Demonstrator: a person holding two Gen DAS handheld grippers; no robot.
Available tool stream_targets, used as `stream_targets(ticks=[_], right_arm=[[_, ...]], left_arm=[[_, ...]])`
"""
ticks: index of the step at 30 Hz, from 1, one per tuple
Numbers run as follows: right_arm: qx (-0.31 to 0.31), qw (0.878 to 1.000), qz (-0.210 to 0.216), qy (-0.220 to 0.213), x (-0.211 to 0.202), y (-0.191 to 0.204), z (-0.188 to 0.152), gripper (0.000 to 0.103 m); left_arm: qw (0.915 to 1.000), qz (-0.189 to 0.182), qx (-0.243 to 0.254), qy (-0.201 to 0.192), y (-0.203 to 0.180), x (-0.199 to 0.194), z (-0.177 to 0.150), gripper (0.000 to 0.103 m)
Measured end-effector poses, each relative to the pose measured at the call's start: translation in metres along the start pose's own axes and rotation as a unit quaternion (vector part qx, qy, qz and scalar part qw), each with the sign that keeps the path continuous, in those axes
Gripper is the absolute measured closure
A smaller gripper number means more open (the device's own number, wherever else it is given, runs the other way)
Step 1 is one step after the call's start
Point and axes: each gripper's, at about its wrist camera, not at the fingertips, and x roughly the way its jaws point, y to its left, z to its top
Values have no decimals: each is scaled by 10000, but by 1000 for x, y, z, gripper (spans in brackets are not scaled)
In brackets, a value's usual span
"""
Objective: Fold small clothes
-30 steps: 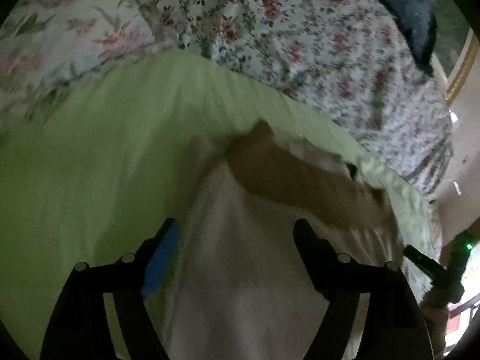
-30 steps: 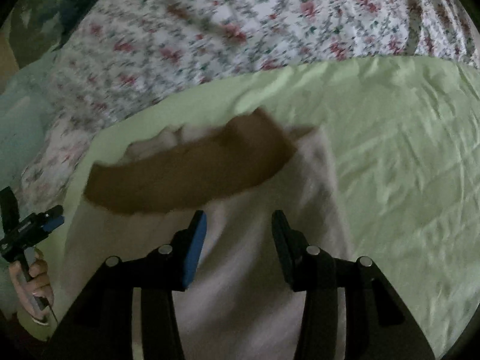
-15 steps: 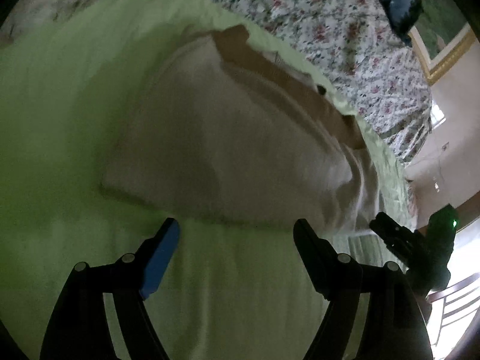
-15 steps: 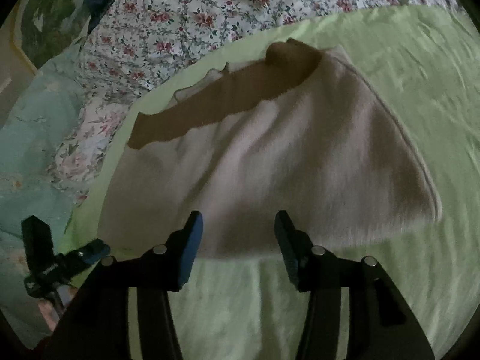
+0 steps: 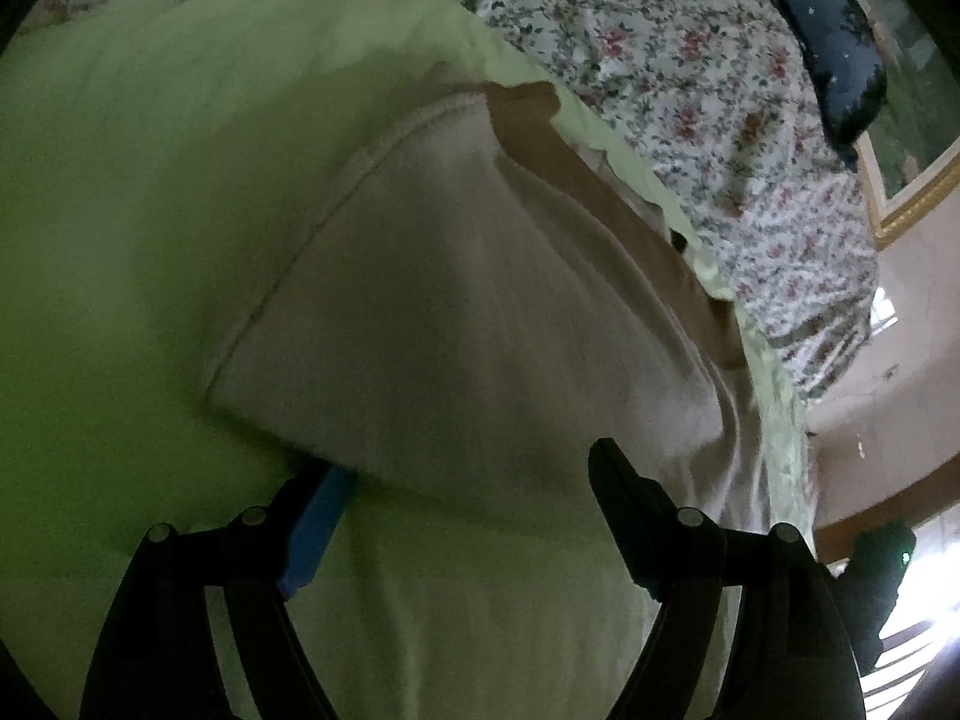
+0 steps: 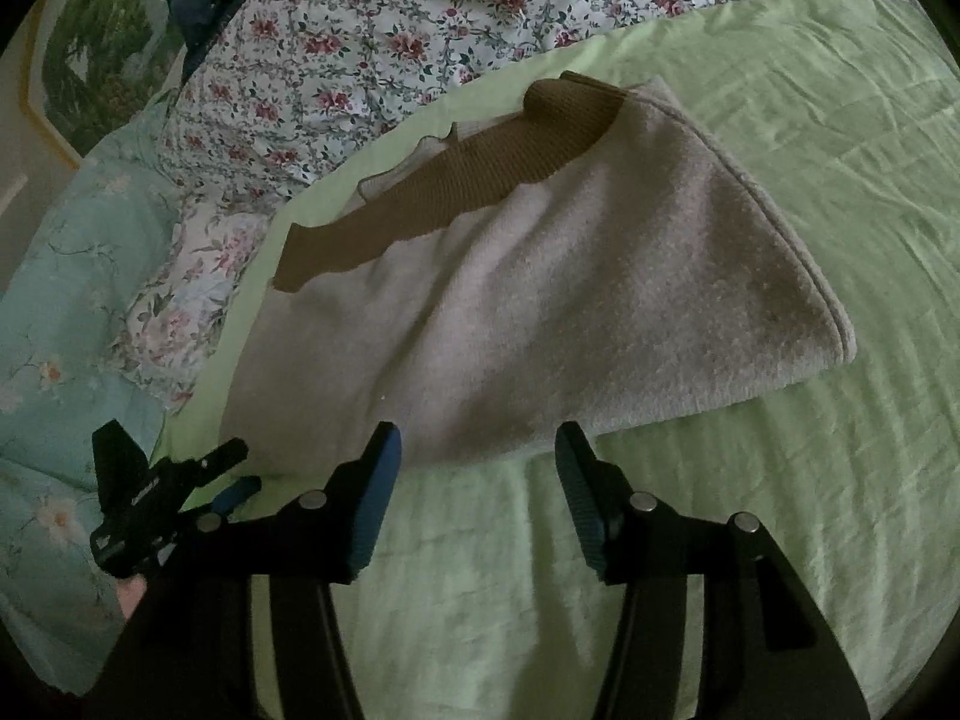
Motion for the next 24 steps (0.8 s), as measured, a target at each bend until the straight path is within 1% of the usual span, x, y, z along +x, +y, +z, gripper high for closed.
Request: stream_targets(ticks=[3, 6, 7, 9, 10, 11, 12, 13, 14, 17, 19, 20, 22, 24], right_arm=[[8, 10000, 10, 5, 0, 0, 0, 47], [-6, 10000, 25, 9, 1, 0, 4, 47], [-21, 10000, 34, 7, 2, -1, 7, 47], [-62, 10000, 52, -11, 4, -1, 15, 47], [-73, 10000, 67, -5, 7, -1, 20, 46], [-94, 9999, 78, -4, 9, -2, 26, 44], [-139, 9999, 86, -12, 11, -2, 33, 44], [-171, 9998, 81, -15, 13, -2, 38, 43], [-205, 9998, 77, -3, 16, -3, 44, 43], [-232, 9996, 184, 11, 23, -6, 64, 43], [-207, 9994, 263, 44, 26, -10, 77, 43], [-180, 9992, 360, 57, 28, -12, 84, 43], [-82, 9982, 584, 147, 33, -16, 97, 43], [23, 9967, 782, 235, 37, -19, 106, 43]], left_arm=[[9998, 161, -7, -122, -1, 7, 12, 24], [9990, 407, 11, -192, -3, 15, 25, 27], [9986, 489, 45, -203, -5, 17, 29, 28], [9974, 655, 121, -258, -9, 21, 36, 35], [9970, 700, 166, -281, -11, 23, 38, 47], [9969, 696, 215, -283, -13, 24, 42, 63], [9973, 641, 245, -263, -16, 26, 45, 71], [9973, 617, 278, -287, -20, 25, 49, 83], [9969, 619, 341, -348, -25, 23, 51, 86], [9938, 512, 763, -627, -54, 10, 57, 90], [9907, 309, 1104, -731, -80, 3, 57, 90], [9890, 248, 1259, -735, -93, 2, 56, 91], [9825, 134, 1712, -721, -125, 3, 51, 91], [9770, -91, 2022, -667, -150, 9, 43, 91]])
